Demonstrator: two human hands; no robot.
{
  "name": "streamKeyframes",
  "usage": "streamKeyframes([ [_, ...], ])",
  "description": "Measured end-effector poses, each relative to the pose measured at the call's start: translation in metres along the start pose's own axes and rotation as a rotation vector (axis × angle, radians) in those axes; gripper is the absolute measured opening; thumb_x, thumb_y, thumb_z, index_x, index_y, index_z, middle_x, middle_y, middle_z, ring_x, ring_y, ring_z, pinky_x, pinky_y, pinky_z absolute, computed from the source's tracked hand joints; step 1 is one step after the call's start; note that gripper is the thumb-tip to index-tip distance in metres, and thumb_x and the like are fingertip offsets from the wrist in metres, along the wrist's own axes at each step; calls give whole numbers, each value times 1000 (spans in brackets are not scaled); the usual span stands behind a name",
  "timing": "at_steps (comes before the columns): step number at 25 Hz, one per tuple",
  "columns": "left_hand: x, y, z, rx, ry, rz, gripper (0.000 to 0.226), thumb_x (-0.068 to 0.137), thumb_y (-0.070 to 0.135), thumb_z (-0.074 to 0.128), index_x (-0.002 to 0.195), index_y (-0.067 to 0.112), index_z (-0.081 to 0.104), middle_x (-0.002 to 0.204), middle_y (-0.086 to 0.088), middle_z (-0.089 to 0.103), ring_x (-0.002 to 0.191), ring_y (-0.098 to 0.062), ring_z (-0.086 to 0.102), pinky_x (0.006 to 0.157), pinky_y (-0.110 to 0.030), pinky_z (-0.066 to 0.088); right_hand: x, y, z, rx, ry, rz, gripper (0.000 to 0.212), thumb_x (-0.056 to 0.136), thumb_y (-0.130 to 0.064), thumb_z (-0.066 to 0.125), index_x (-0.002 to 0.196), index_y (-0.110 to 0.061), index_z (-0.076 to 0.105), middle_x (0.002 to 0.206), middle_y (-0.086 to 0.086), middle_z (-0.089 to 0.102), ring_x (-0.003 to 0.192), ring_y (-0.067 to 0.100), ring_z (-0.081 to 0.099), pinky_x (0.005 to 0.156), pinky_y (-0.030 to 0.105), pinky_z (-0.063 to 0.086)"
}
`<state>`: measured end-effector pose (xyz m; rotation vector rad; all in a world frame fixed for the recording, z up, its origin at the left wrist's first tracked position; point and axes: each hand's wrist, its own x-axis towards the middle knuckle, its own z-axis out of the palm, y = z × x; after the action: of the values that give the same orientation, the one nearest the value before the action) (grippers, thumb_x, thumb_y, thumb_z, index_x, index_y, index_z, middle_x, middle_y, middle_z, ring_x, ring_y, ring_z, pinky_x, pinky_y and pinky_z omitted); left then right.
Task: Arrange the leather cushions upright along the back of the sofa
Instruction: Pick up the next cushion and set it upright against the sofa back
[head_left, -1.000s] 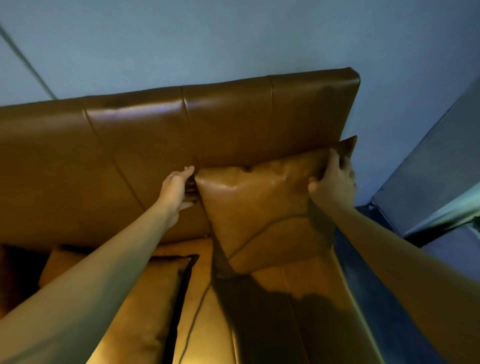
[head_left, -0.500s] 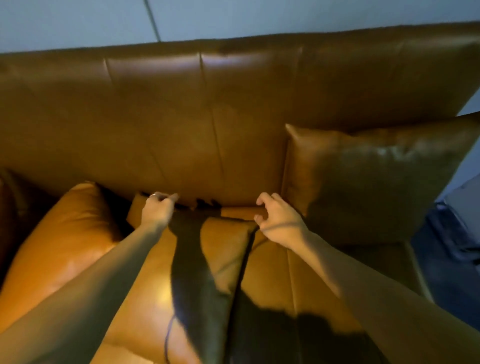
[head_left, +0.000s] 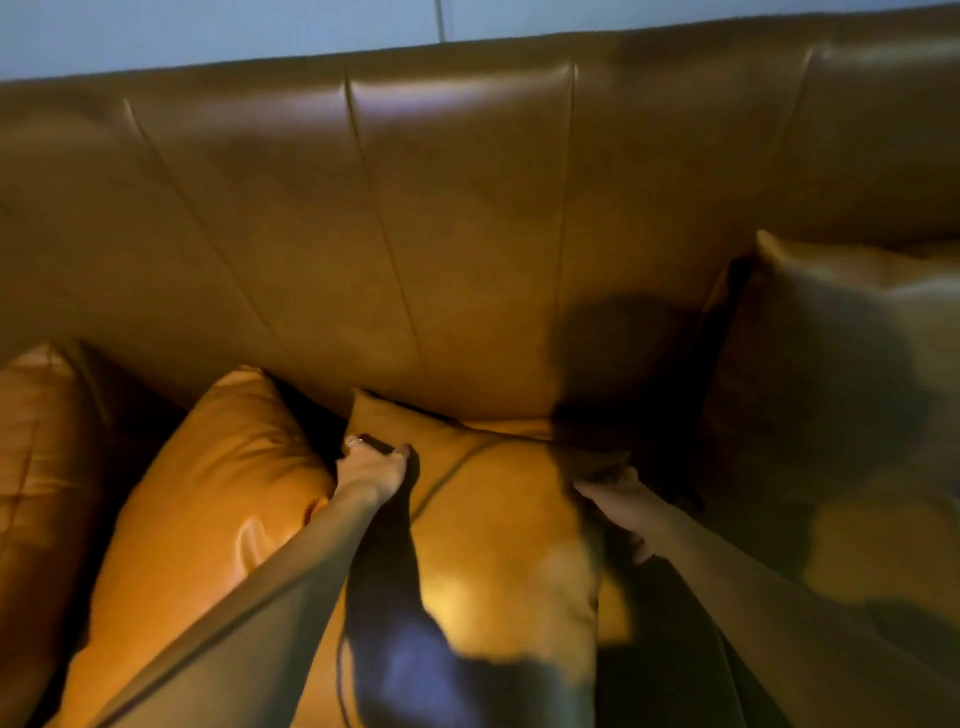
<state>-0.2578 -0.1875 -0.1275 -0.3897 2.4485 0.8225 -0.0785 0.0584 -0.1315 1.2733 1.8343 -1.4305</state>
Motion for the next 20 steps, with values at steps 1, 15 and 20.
streamKeyframes([
  [1,5,-4,-5,-15,-8,-23,93,87,52,58,153,10,8,150,-23,33,133,-42,37,108,-44,34,4,0,3,35,-9,30,84,92,-56,56,154,-22,12,155,15,32,136,45,37,102,58,42],
  [15,28,-97,-43,-476,-336,-126,116,44,83,71,143,29,41,138,-3,52,119,-29,53,105,-47,38,14,-7,7,249,-33,-52,73,84,-37,74,145,-23,37,141,12,50,124,41,51,102,60,44],
  [20,24,-63,-69,-488,-232,-94,126,49,85,67,152,27,23,154,2,31,135,-24,40,109,-44,33,3,-43,15,357,74,-199,77,79,-33,79,143,-21,39,135,7,53,123,34,50,100,56,44],
])
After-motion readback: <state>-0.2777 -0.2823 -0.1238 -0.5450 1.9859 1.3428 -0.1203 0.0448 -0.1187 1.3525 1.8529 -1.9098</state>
